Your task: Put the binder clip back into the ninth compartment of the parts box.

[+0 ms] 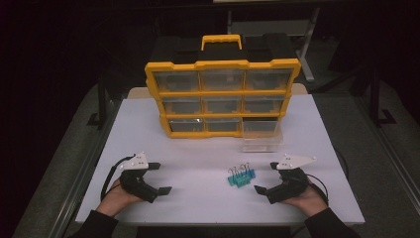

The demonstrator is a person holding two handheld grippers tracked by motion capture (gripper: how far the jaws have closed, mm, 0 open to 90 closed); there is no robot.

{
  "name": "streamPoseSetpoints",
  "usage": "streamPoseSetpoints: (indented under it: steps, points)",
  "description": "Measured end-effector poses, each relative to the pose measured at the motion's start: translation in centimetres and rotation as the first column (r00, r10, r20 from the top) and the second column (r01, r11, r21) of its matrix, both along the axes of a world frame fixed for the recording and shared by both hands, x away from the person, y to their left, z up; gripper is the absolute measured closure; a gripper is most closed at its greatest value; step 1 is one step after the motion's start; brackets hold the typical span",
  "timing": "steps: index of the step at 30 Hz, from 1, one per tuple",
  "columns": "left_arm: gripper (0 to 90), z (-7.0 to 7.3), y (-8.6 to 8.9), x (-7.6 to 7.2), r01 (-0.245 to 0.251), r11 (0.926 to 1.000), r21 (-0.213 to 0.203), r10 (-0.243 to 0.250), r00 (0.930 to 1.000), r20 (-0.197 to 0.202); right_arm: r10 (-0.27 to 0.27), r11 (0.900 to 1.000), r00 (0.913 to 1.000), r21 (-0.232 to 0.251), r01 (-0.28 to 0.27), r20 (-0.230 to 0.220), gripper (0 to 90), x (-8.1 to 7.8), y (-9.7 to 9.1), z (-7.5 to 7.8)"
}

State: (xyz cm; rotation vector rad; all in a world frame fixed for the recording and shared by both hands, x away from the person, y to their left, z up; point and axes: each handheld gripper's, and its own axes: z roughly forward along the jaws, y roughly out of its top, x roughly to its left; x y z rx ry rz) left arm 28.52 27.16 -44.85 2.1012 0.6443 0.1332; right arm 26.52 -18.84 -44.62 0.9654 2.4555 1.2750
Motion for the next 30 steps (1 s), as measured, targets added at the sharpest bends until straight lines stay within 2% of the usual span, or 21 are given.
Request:
streamPoseSetpoints:
  steps: [20,30]
  points:
    - [0.0,0.0,-0.2,-0.1,0.008,0.9997,-0.021,-0.009,0.9999,-0.011,0.028,0.999,0.9996,0.036,-0.028,0.005,0.0,0.4,0.3,0.8]
    - [0.0,-0.1,-0.2,-0.2,0.016,0.9995,-0.027,-0.017,0.9998,-0.013,0.051,0.9981,0.9987,0.035,-0.051,0.012,0.0,0.9,1.2,1.2]
